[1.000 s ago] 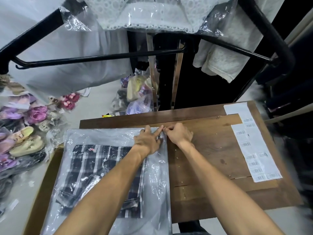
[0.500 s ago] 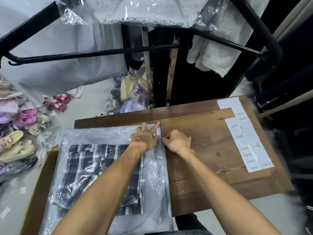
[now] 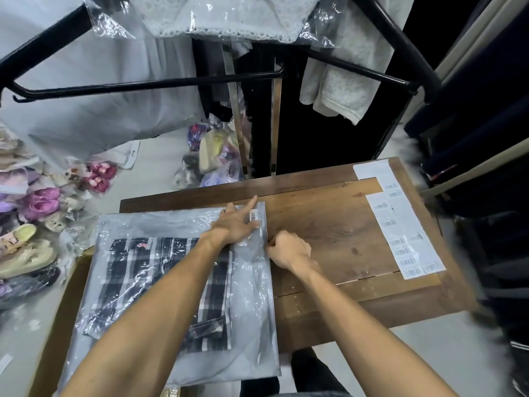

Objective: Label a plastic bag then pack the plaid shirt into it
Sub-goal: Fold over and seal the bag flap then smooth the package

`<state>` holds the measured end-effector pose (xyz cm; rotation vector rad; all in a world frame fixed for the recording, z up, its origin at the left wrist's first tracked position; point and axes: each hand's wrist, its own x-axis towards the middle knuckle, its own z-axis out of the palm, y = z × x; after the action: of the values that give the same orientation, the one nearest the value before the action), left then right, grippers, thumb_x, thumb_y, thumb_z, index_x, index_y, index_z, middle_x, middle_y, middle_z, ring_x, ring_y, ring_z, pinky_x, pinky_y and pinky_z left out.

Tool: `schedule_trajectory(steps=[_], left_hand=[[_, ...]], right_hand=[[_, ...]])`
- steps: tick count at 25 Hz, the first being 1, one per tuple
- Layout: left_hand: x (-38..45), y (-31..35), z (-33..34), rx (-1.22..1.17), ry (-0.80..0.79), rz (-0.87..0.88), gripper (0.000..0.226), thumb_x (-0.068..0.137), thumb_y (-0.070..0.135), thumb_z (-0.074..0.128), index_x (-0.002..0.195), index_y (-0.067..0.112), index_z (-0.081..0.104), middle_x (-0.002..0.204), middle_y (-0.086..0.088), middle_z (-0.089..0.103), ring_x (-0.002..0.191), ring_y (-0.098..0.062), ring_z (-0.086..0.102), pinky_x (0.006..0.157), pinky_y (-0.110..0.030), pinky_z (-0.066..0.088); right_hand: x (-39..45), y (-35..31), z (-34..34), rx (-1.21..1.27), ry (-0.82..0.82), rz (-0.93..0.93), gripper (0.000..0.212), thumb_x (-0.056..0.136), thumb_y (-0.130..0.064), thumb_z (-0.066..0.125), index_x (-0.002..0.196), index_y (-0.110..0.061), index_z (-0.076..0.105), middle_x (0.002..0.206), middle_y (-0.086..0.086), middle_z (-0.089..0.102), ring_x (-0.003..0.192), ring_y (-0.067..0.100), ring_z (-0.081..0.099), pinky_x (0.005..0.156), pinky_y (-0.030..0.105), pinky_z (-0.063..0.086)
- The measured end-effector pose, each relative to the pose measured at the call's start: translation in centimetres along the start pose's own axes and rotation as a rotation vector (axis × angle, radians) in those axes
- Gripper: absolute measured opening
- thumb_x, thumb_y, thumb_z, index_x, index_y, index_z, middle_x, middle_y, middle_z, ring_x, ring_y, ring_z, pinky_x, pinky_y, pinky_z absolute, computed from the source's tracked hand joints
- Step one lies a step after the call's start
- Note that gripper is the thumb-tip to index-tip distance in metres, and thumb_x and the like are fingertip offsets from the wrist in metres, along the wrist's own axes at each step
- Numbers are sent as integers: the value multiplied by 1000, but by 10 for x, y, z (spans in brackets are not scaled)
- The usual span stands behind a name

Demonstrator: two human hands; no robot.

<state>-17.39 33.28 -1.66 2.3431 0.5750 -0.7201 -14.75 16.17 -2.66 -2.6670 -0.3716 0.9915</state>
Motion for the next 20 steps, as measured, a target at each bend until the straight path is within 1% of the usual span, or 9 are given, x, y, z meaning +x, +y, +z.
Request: schedule_trajectory(steps=[1, 3, 4, 5, 6, 8, 11, 15, 20], left_hand=[[-5, -2, 0, -75, 24, 24, 69, 102, 53, 53, 152, 67, 8, 164, -17, 20, 148, -37, 37, 122, -55, 29], [-21, -6, 0, -90, 80, 89, 70, 99, 52, 58, 152, 65, 14, 148, -10, 40, 132, -31, 53, 115, -50, 40], [-31, -8, 2, -9, 85, 131, 70, 98, 52, 60, 154, 60, 20, 140, -6, 45, 129, -28, 53, 112, -49, 41], [-42, -8, 6, 104, 74, 168, 71, 95, 54, 62, 156, 54, 25, 140, -4, 45, 133, -28, 49, 113, -49, 39], [-53, -7, 12, 208, 43, 189, 76, 91, 58, 65, 157, 51, 27, 148, -4, 41, 141, -28, 41, 117, -50, 34], [-71, -1, 24, 349, -54, 155, 95, 82, 68, 69, 160, 50, 17, 167, -6, 18, 155, -31, 18, 124, -55, 19], [-73, 10, 37, 415, -85, 68, 118, 72, 75, 73, 161, 48, 2, 173, -6, -7, 159, -29, -5, 126, -60, 4], [-61, 22, 48, 498, -49, 21, 126, 69, 77, 72, 162, 44, -7, 171, -8, -13, 158, -31, -12, 124, -67, 4], [-50, 31, 45, 522, -56, 11, 127, 68, 81, 69, 160, 45, -11, 171, -7, -14, 158, -32, -10, 124, -66, 9]], right_hand=[[1, 3, -1, 25, -16, 5, 35, 87, -39, 58, 111, -19, 73, 118, 6, 73, 112, 30, 67, 88, 35, 49], [7, 8, -4, 79, -53, 13, 35, 87, -42, 61, 111, -22, 75, 118, 3, 74, 113, 27, 67, 90, 33, 50], [10, 10, -5, 94, -73, 12, 35, 86, -45, 62, 110, -22, 75, 117, 1, 75, 112, 26, 68, 90, 33, 51], [13, 11, -5, 101, -88, 14, 37, 85, -48, 63, 108, -22, 76, 115, 1, 75, 110, 25, 68, 90, 33, 52], [16, 12, -6, 104, -92, 15, 40, 83, -51, 63, 107, -21, 75, 115, 2, 76, 109, 25, 69, 89, 33, 52], [19, 12, -7, 107, -79, 9, 48, 80, -58, 62, 107, -20, 75, 114, 4, 75, 108, 27, 69, 89, 34, 53], [16, 9, -9, 71, -32, -27, 50, 82, -60, 61, 107, -19, 75, 112, 6, 76, 108, 29, 70, 88, 34, 53], [6, 13, -11, 11, 7, -60, 38, 85, -47, 62, 107, -20, 76, 110, 7, 76, 108, 30, 70, 88, 34, 53], [-15, 28, -11, -24, -16, -61, 33, 85, -39, 64, 110, -20, 76, 116, 7, 75, 111, 31, 68, 89, 34, 52]])
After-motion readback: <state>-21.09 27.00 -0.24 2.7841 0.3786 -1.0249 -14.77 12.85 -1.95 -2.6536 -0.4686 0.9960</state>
